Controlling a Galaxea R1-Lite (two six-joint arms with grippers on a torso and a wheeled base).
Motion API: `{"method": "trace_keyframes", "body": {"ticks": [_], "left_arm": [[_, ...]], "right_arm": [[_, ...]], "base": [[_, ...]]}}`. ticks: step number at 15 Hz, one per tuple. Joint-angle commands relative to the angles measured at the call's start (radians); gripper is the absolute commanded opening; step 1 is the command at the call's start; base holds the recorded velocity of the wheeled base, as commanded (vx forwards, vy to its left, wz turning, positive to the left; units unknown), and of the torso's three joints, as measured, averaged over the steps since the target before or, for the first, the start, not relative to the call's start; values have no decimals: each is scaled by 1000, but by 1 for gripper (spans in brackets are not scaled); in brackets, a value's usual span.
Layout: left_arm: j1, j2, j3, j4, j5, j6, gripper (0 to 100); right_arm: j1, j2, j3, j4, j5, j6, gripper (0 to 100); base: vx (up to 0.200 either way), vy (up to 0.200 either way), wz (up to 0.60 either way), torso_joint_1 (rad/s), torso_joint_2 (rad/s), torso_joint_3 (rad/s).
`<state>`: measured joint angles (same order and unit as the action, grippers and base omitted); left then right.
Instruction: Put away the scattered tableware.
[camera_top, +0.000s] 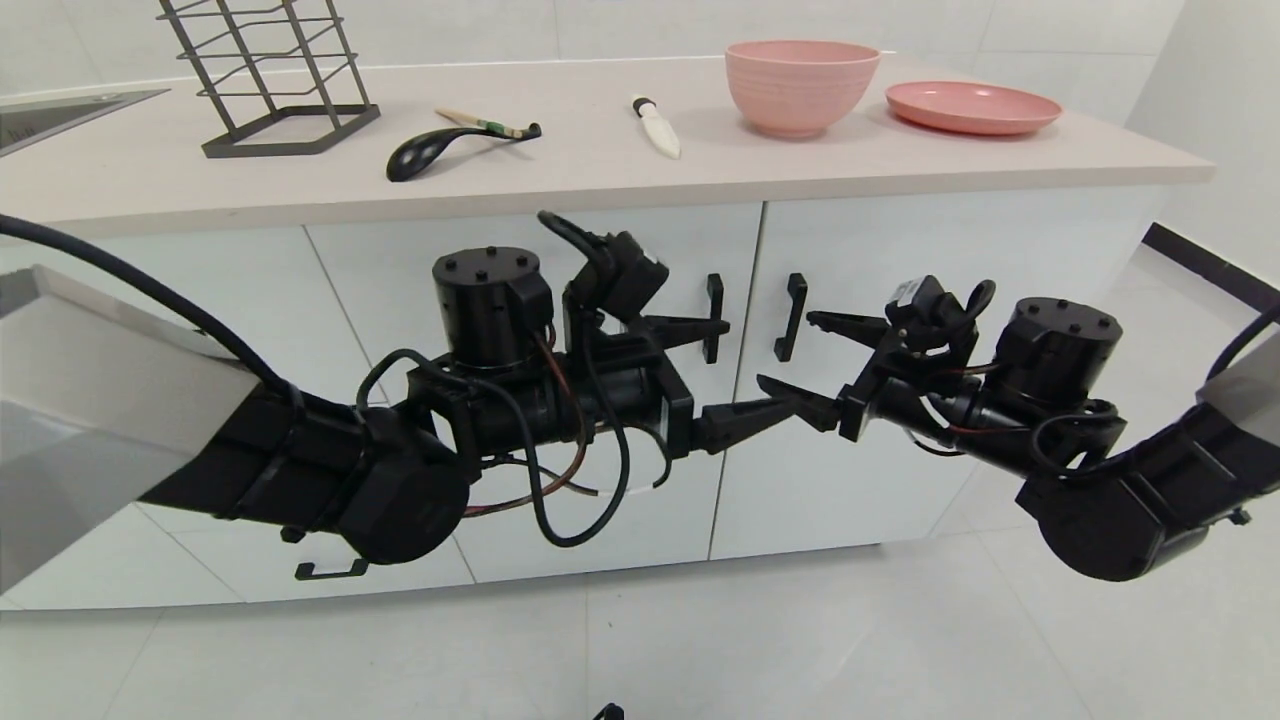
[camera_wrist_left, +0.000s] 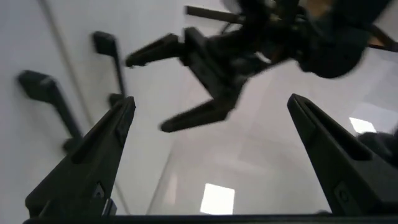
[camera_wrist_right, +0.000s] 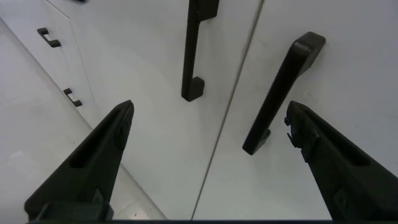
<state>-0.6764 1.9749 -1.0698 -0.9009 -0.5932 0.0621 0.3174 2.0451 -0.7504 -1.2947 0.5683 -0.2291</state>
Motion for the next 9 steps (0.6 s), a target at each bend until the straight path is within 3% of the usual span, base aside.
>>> {"method": "trace_keyframes", "body": {"ticks": [1, 4, 6, 9], "left_arm": [[-46, -5, -82, 48, 50, 8, 100], [-58, 1, -87, 46, 56, 10, 100], [-28, 15, -108, 40, 55, 73, 100], [-17, 24, -122, 33, 66, 82, 100]], "right_arm": [[-15, 12, -15, -5, 19, 2, 100], [-18, 21, -33, -8, 27, 4, 100], [-18, 61, -81, -8, 28, 4, 100], [-12, 99, -104, -25, 85, 2, 100]], "base": [[0, 0, 0, 0, 0, 0], [0, 0, 0, 0, 0, 0], [0, 0, 0, 0, 0, 0], [0, 0, 0, 0, 0, 0]]}}
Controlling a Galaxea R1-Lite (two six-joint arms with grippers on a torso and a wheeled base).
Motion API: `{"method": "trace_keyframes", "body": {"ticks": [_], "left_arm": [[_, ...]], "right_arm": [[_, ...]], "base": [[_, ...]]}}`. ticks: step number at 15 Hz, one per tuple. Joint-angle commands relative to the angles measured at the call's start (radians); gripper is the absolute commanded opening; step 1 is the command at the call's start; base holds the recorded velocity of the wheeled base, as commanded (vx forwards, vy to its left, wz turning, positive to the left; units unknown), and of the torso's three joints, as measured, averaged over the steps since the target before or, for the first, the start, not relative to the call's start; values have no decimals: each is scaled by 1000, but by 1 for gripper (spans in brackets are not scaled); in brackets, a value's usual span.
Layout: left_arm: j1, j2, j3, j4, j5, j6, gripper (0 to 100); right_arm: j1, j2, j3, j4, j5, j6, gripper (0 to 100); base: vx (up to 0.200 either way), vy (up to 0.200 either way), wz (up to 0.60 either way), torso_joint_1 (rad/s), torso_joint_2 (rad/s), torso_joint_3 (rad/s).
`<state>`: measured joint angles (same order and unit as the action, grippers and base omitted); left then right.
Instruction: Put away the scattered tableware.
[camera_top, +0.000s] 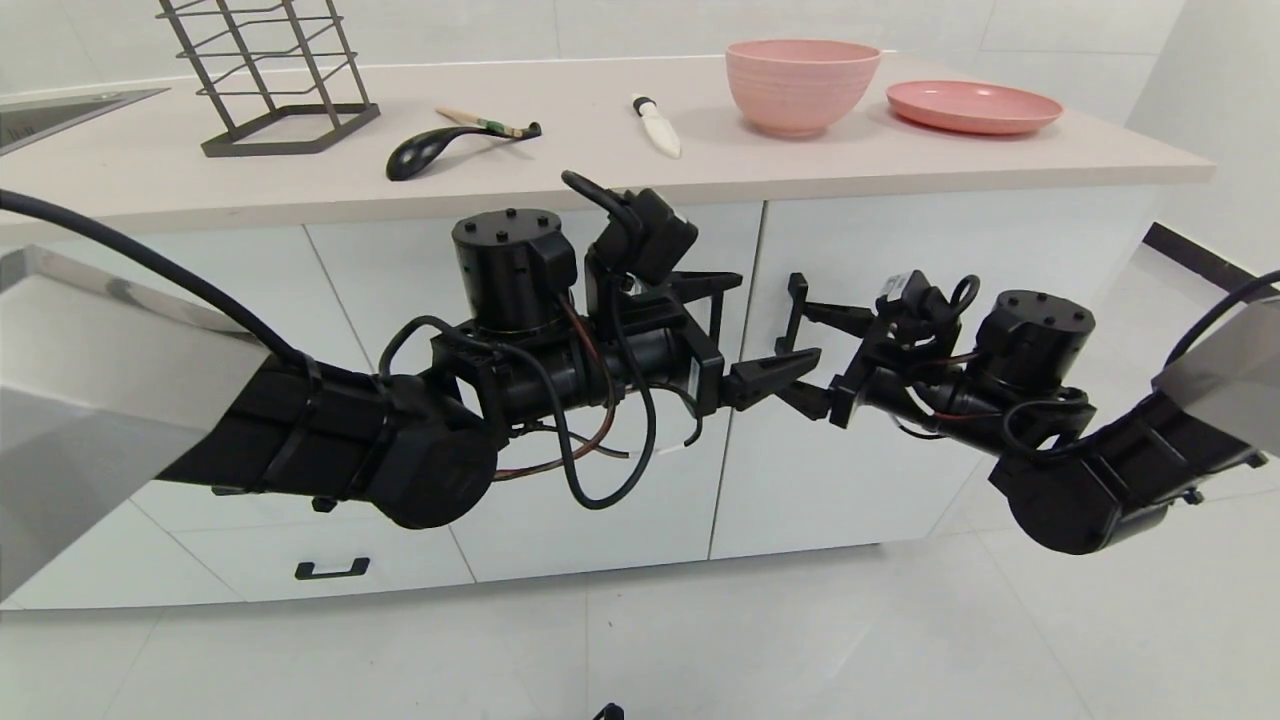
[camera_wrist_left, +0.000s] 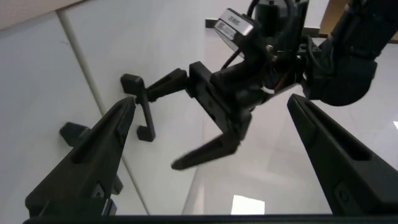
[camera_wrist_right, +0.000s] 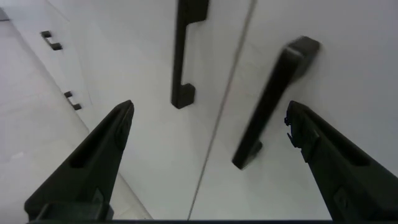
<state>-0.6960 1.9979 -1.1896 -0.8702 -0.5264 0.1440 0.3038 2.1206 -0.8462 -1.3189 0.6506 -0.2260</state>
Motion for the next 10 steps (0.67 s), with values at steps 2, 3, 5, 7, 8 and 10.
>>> {"method": "trace_keyframes", "body": {"ticks": [2, 3, 5, 7, 8, 10], "left_arm": [[1, 18, 2, -50, 14, 32, 100], [1, 25, 4, -56, 12, 46, 100], [1, 27, 33, -43, 11, 63, 100], [1, 27, 41, -43, 11, 63, 100], [10, 41, 38, -43, 11, 60, 100], [32, 53, 33, -47, 12, 55, 100]], "right_arm": [[5, 32, -10, -5, 11, -1, 100], [5, 36, -22, -6, 24, -1, 100], [8, 41, -47, -8, 58, 2, 100], [8, 41, -48, -8, 64, 2, 100], [8, 36, -39, -14, 110, 8, 100], [9, 12, 15, -16, 149, 20, 100]], "base": [[0, 0, 0, 0, 0, 0], [0, 0, 0, 0, 0, 0], [0, 0, 0, 0, 0, 0], [0, 0, 0, 0, 0, 0], [0, 0, 0, 0, 0, 0], [0, 0, 0, 0, 0, 0]]}}
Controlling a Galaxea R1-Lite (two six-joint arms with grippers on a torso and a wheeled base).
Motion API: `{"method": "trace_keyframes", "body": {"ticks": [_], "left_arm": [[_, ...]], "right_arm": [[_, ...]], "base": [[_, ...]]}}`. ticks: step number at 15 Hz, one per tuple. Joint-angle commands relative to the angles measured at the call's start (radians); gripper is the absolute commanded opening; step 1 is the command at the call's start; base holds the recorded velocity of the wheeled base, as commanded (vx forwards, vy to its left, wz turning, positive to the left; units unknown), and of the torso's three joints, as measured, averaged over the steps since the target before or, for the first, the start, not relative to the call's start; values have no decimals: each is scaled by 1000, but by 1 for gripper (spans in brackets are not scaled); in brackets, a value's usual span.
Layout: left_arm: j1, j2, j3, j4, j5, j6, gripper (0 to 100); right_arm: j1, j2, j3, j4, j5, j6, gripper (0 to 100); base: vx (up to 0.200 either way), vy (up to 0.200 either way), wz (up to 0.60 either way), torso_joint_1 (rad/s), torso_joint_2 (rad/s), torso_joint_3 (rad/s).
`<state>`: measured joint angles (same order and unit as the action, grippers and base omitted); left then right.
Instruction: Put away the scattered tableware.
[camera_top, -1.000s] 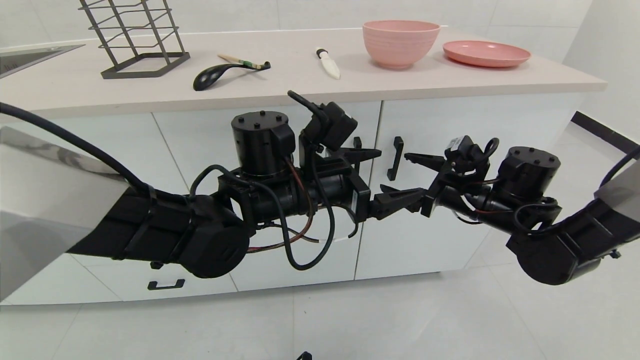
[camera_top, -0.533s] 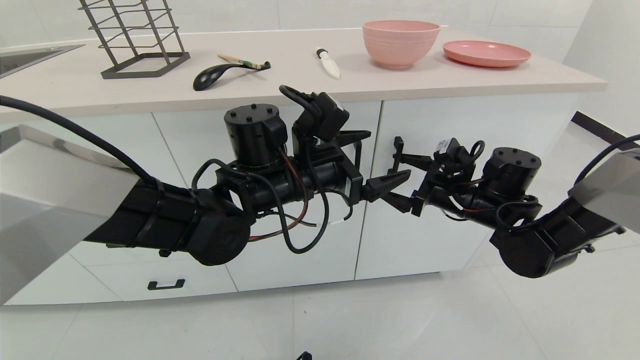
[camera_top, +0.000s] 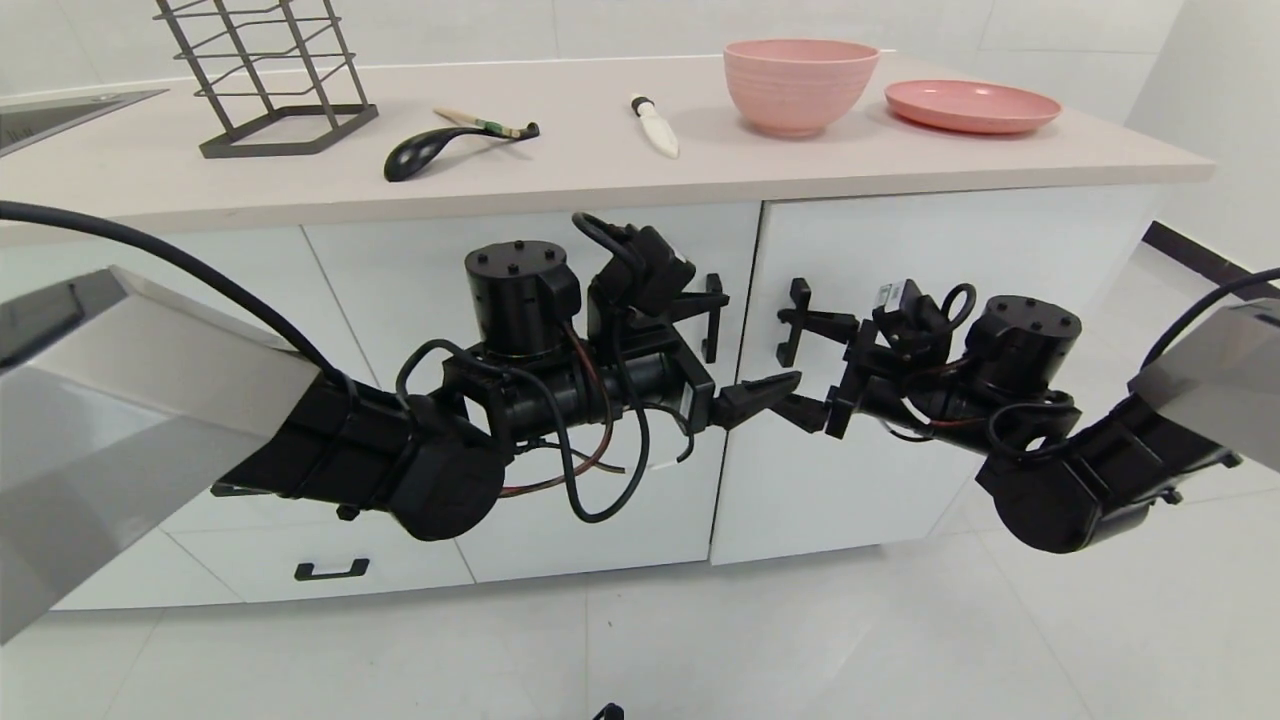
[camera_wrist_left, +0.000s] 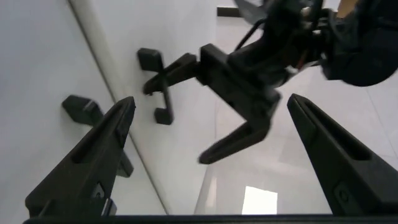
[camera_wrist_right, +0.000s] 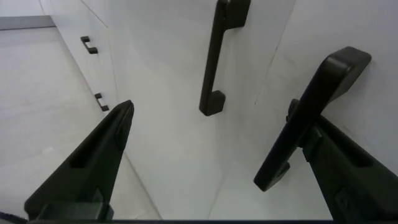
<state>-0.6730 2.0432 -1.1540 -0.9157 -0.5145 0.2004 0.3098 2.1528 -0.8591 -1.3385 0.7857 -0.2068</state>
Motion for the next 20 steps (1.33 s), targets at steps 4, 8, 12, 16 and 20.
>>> {"method": "trace_keyframes", "body": {"ticks": [4, 8, 12, 16, 20], "left_arm": [[16, 78, -110, -54, -4, -3, 100], [-34, 158, -223, -61, -6, -6, 100], [-132, 199, -257, -91, -55, -9, 100], [-204, 193, -253, -120, -55, -35, 100], [-217, 192, -236, -130, -42, -50, 100]], "right_arm": [[3, -192, 233, 4, 66, -8, 100], [-3, -369, 448, 9, 75, -22, 100], [-40, -390, 516, 13, 73, -46, 100], [-107, -358, 522, 13, 67, -48, 100], [-175, -307, 522, 13, 29, -46, 100]], "base": [[0, 0, 0, 0, 0, 0], [0, 0, 0, 0, 0, 0], [0, 0, 0, 0, 0, 0], [0, 0, 0, 0, 0, 0], [0, 0, 0, 0, 0, 0]]}}
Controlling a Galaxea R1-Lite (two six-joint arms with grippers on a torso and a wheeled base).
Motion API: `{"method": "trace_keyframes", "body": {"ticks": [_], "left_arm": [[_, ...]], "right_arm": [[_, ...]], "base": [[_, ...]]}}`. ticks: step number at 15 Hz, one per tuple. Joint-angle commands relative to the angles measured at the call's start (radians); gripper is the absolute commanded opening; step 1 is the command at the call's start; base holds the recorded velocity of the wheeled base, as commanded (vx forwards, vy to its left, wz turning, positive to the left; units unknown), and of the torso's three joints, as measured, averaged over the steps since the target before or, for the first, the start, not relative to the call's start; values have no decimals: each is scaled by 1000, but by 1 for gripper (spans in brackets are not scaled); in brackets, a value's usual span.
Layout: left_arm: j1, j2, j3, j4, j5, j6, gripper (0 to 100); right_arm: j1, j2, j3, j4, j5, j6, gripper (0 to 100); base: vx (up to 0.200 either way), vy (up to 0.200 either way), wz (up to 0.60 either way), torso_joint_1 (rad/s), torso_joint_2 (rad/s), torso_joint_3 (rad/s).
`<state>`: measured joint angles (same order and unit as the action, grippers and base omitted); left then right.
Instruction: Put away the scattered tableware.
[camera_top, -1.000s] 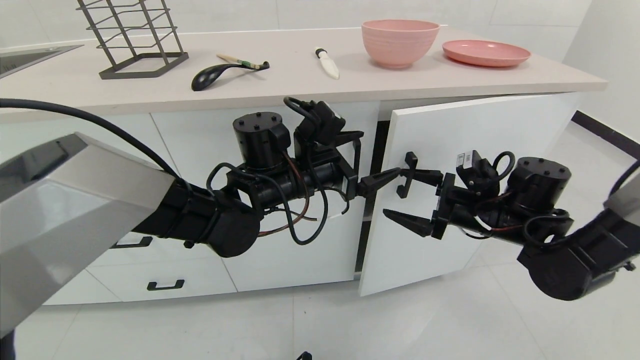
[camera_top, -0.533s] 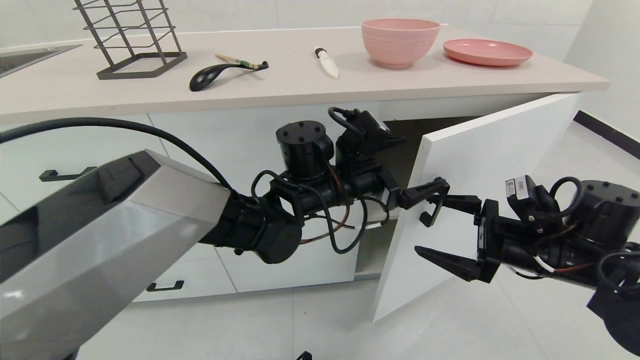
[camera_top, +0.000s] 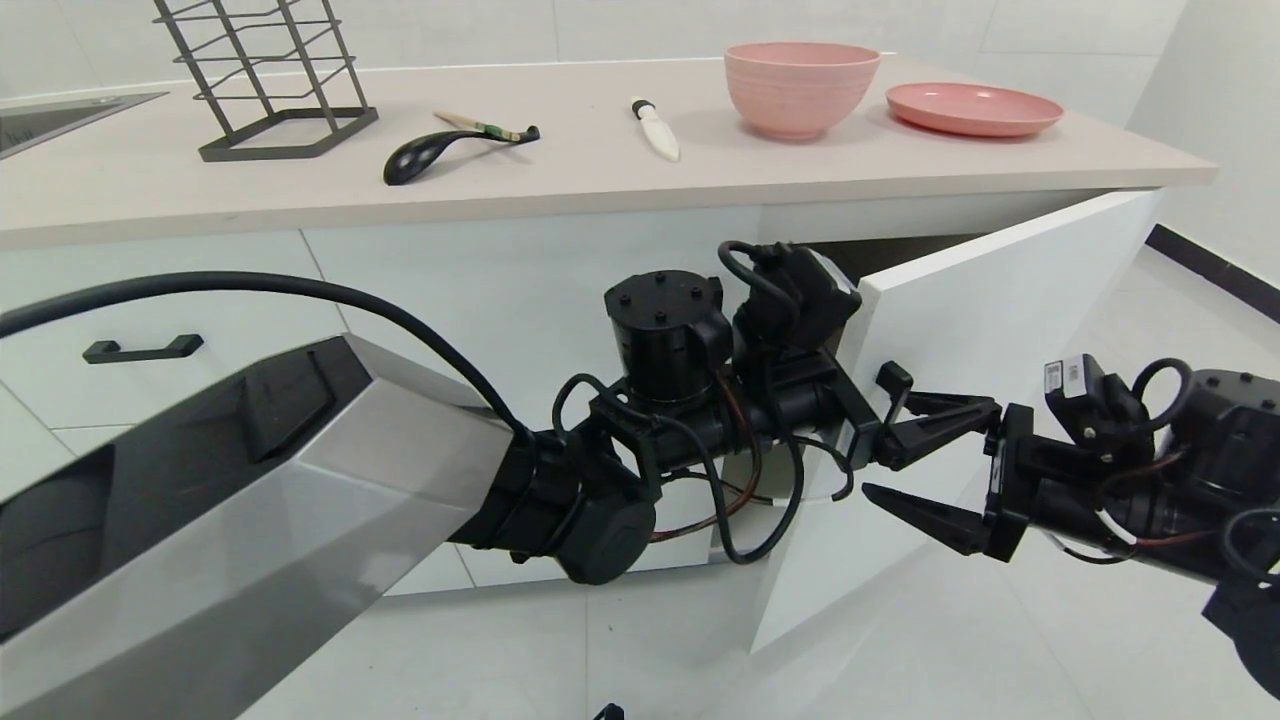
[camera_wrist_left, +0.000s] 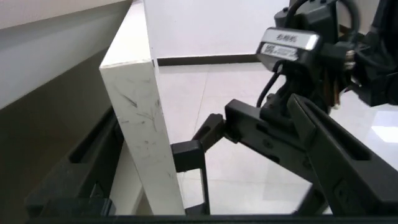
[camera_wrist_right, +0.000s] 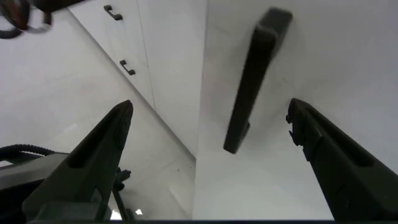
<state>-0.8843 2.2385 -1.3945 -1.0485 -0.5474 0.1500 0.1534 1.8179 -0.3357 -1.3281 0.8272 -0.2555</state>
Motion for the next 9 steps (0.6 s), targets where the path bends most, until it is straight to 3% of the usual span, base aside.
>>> {"method": "trace_keyframes", "body": {"ticks": [1, 2, 3, 6, 7, 9], "left_arm": [[-12, -4, 5, 4, -2, -13, 100], [-18, -4, 3, 4, 12, -26, 100], [-27, -4, 0, 1, 70, -72, 100], [-42, -5, 3, 5, 155, -156, 100], [-44, -5, 0, 13, 212, -185, 100], [-41, -2, 2, 16, 276, -199, 100]], "right_arm": [[-29, 37, 0, 1, -13, 2, 100], [-32, 40, 1, 3, -14, 1, 100], [-38, 38, 6, 1, -14, 2, 100], [-55, -46, 109, 0, -14, 1, 100], [-71, -106, 158, 0, -14, 1, 100], [-109, -227, 231, 1, -16, -11, 100]], "base": [[0, 0, 0, 0, 0, 0], [0, 0, 0, 0, 0, 0], [0, 0, 0, 0, 0, 0], [0, 0, 0, 0, 0, 0], [0, 0, 0, 0, 0, 0], [0, 0, 0, 0, 0, 0]]}}
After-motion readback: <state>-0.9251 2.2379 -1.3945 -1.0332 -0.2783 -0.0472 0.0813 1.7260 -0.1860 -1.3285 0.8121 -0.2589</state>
